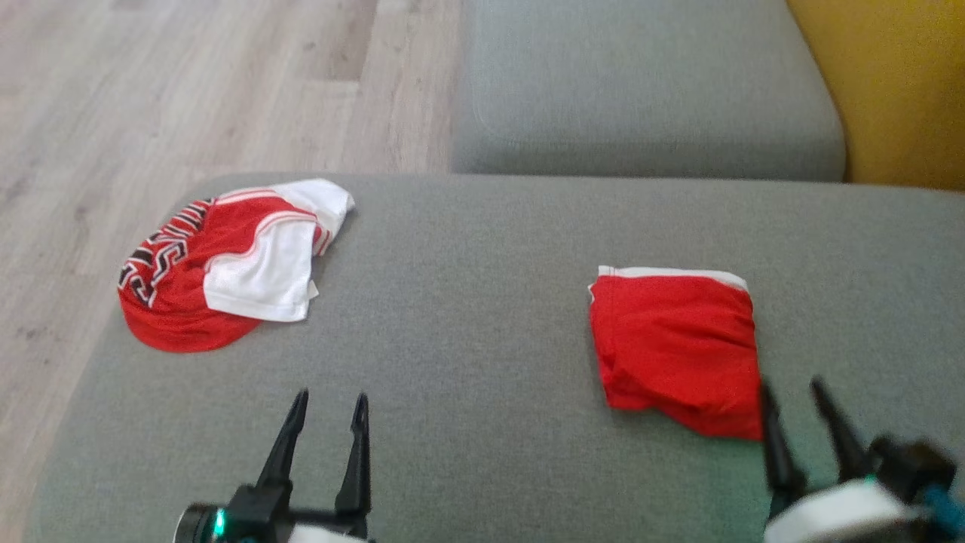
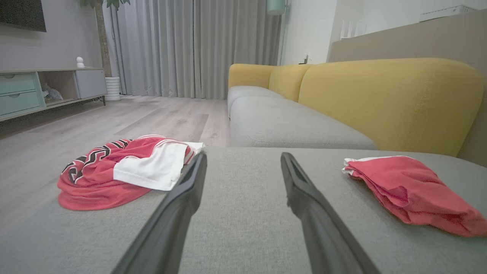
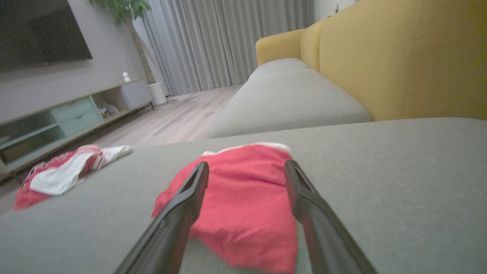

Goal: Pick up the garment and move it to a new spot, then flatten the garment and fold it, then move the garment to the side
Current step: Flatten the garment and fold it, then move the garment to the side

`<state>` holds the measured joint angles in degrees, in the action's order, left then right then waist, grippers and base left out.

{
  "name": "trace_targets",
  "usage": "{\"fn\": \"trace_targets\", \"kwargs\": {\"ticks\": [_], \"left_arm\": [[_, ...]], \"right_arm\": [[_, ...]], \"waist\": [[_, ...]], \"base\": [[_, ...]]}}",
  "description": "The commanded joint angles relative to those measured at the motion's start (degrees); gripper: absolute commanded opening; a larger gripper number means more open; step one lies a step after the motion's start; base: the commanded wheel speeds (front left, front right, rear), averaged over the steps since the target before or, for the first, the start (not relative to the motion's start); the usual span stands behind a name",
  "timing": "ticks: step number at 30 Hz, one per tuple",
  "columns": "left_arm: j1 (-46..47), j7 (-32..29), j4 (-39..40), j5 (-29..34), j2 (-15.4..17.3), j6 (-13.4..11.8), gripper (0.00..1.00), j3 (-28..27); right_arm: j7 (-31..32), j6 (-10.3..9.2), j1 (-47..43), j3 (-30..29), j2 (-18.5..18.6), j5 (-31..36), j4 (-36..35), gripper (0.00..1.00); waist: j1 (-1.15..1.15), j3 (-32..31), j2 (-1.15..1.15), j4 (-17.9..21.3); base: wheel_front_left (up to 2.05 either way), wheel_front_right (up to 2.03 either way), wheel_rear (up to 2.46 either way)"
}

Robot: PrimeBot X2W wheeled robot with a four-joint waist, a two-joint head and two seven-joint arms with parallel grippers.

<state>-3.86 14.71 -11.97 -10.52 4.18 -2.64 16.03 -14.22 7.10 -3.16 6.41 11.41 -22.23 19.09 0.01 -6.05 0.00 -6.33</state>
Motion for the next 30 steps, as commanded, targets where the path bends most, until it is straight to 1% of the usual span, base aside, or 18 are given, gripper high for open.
{"fn": "trace_targets", "kwargs": {"ticks": [1,5,10,19,30], "left_arm": [[0.71,0.29,0.17,0.82,0.52,0.63,1.0,-3.14],[-0.59,0.29,-2.26,1.58,0.56,1.48,1.0,-4.3],[-1.36,0.29,-3.41,1.78,0.18,1.84,1.0,-5.46],[-1.45,0.29,-4.11,2.63,-0.59,2.38,1.0,-6.7],[-1.55,0.29,-4.19,3.4,-0.98,2.88,1.0,-8.08]], "right_arm": [[-0.76,0.39,-1.27,0.35,-0.68,4.82,-2.87,1.0],[-0.76,0.39,-4.26,-0.76,-3.67,9.66,-3.69,1.0],[-0.77,0.39,-5.14,-1.33,-5.09,10.85,-3.62,1.0],[-0.77,0.39,-5.8,-2.25,-5.92,12.39,-4.12,1.0],[-0.77,0.39,-6.02,-2.33,-6.62,13.0,-4.2,1.0]], "waist": [[-0.01,-1.0,0.0,-0.38],[-0.01,-2.11,0.0,-0.45],[-0.01,-2.75,0.0,-0.62],[-0.01,-3.11,0.0,-1.19],[-0.01,-2.84,0.0,-0.68]], "base": [[0.0,0.0,0.0],[0.0,0.0,0.0],[0.0,0.0,0.0],[0.0,0.0,0.0],[0.0,0.0,0.0]]}}
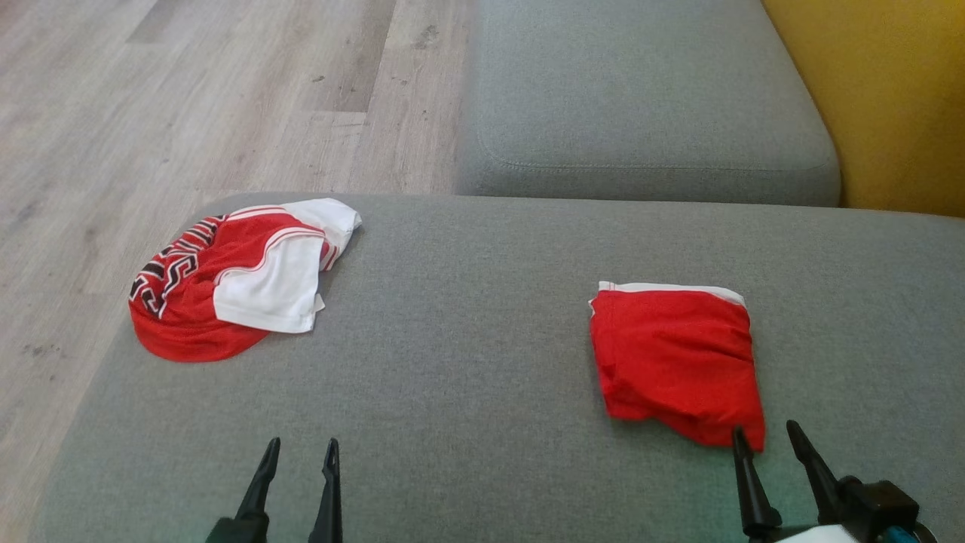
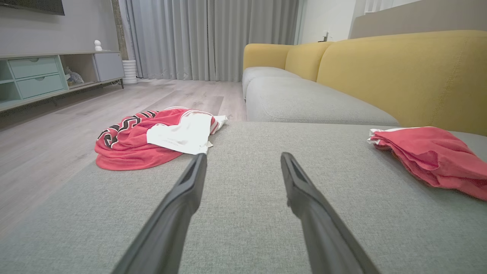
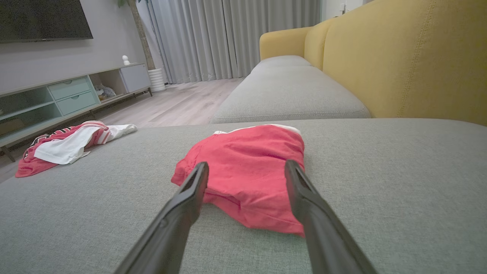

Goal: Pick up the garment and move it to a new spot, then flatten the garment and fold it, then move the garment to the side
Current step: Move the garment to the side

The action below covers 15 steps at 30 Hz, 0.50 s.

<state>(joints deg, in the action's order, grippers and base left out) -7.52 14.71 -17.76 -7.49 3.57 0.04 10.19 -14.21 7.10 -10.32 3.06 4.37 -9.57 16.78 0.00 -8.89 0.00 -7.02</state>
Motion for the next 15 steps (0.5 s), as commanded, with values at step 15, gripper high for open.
{"fn": "trace_targets", "kwargs": {"ticks": [15], "left_arm": [[3.43,0.29,3.65,0.01,-0.65,0.49,1.0,-1.57]], "right_arm": [[-0.79,0.39,6.85,-1.49,1.51,-3.08,3.74,1.0]], "waist": [[0.0,3.82,0.0,0.51]], "base": [[0.0,0.0,0.0]]}}
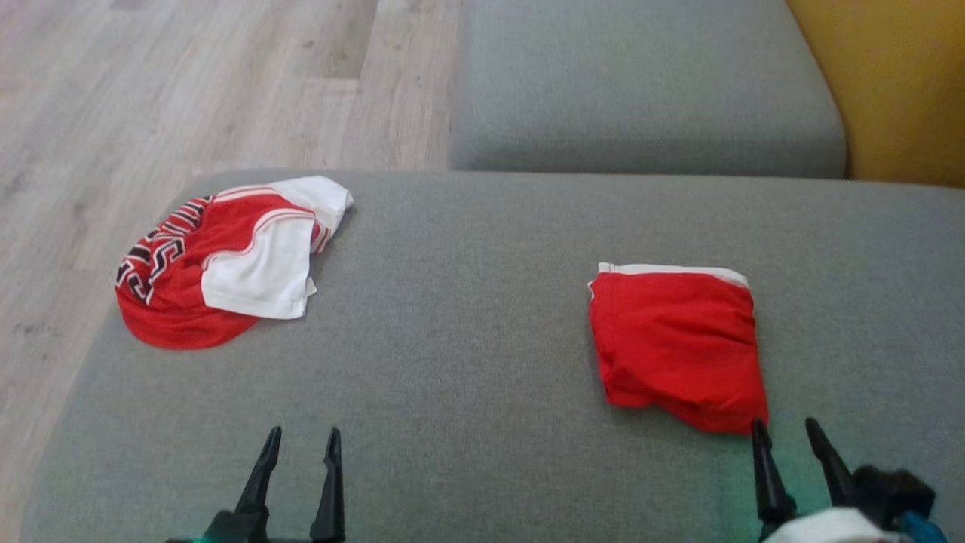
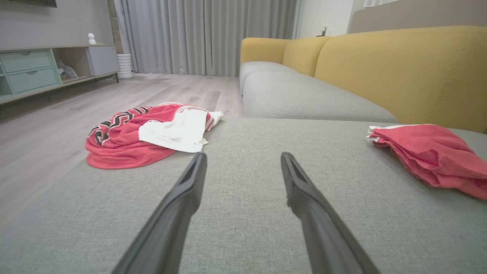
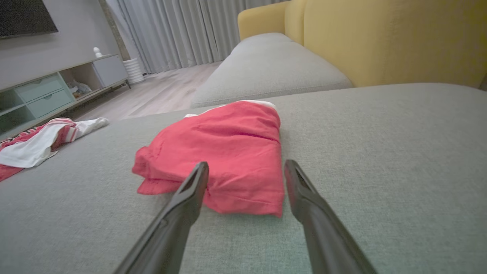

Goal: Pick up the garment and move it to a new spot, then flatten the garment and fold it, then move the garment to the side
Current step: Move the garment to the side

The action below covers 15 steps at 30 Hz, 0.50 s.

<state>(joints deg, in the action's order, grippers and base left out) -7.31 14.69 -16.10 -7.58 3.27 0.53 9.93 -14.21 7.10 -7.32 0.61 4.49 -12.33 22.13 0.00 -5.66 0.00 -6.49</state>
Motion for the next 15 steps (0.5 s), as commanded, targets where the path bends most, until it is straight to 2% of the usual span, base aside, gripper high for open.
{"fn": "trace_targets", "kwargs": {"ticks": [1,7,15], "left_arm": [[3.51,0.3,2.32,0.26,-0.36,-0.01,1.0,-1.03],[5.13,0.3,4.35,0.23,-0.37,-0.3,1.0,0.77],[7.88,0.3,5.69,0.61,-0.38,-0.45,1.0,3.25]], "right_arm": [[-0.79,0.39,5.14,1.03,1.9,-0.94,-0.27,1.0],[-0.18,0.39,13.25,1.06,4.58,-5.29,8.53,1.0],[7.26,0.39,26.63,2.82,8.45,-11.73,22.56,1.0]], "waist": [[0.0,1.13,0.0,-0.12],[0.0,3.94,0.0,-0.55],[0.0,9.15,0.0,-1.83]], "base": [[0.0,0.0,0.0],[0.0,0.0,0.0],[0.0,0.0,0.0]]}}
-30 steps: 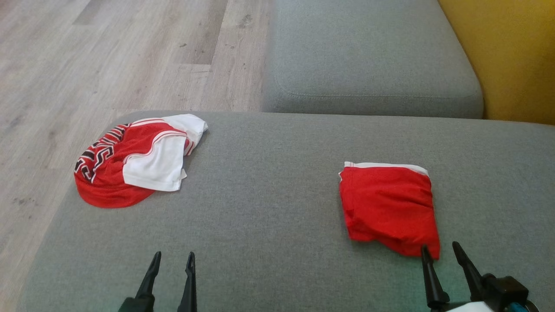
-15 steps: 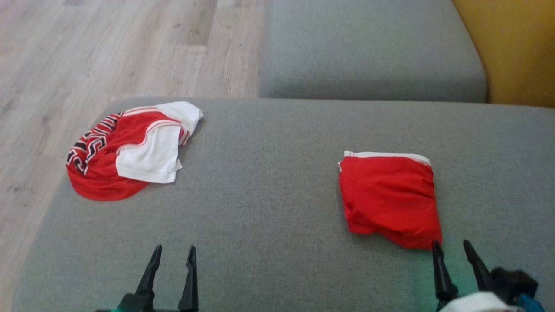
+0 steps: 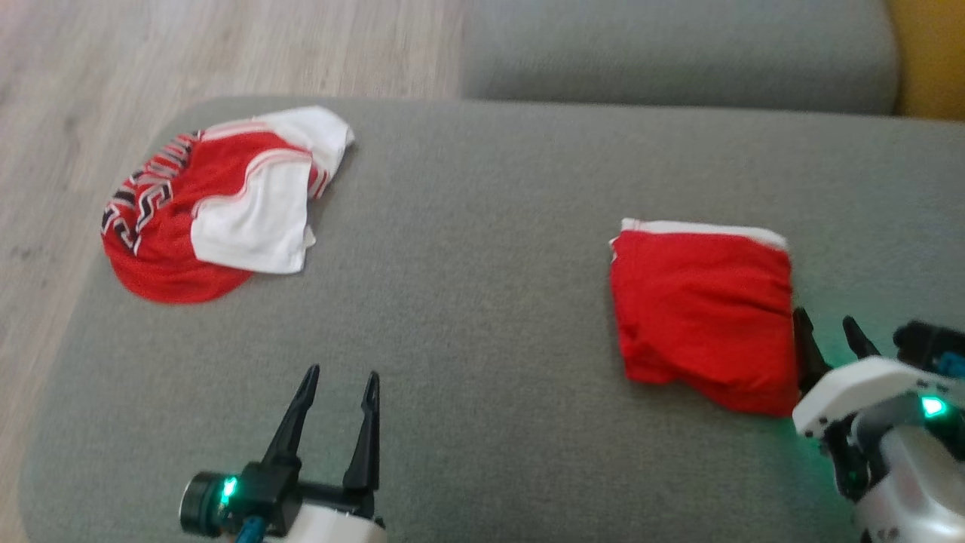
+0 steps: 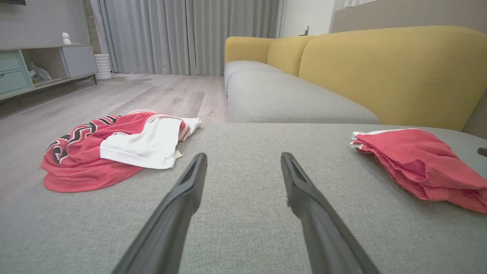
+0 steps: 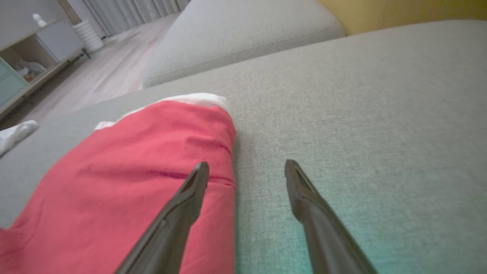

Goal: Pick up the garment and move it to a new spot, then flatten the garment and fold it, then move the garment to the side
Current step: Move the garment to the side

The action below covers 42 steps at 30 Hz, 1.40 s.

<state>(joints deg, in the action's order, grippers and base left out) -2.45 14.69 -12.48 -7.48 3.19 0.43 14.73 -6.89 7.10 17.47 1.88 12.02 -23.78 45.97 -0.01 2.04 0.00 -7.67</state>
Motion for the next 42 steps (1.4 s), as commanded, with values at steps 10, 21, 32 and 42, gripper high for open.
{"fn": "trace_targets", "kwargs": {"ticks": [10,21,32,42], "left_arm": [[5.76,0.3,2.71,-0.38,-0.31,-1.63,1.0,-0.51],[8.38,0.3,4.57,-0.6,-0.31,-1.9,1.0,-0.67],[15.3,0.3,6.01,0.59,-0.31,-1.23,1.0,0.74],[18.96,0.3,5.6,0.34,-0.31,-1.11,1.0,1.44]], "right_arm": [[2.04,0.39,8.81,9.37,2.15,-5.74,7.22,0.0],[2.63,0.39,13.35,14.49,18.08,-5.43,6.35,0.0],[3.52,0.39,19.87,12.56,33.88,-1.54,4.38,0.0],[3.03,0.39,23.24,6.13,37.93,6.21,5.22,1.0]], "waist": [[0.01,6.71,0.0,-0.84],[0.01,12.32,0.0,5.52],[0.01,21.87,0.0,9.06],[0.01,24.81,0.0,9.68]], "base": [[0.0,0.0,0.0],[0.0,0.0,0.0],[0.0,0.0,0.0],[0.0,0.0,0.0]]}}
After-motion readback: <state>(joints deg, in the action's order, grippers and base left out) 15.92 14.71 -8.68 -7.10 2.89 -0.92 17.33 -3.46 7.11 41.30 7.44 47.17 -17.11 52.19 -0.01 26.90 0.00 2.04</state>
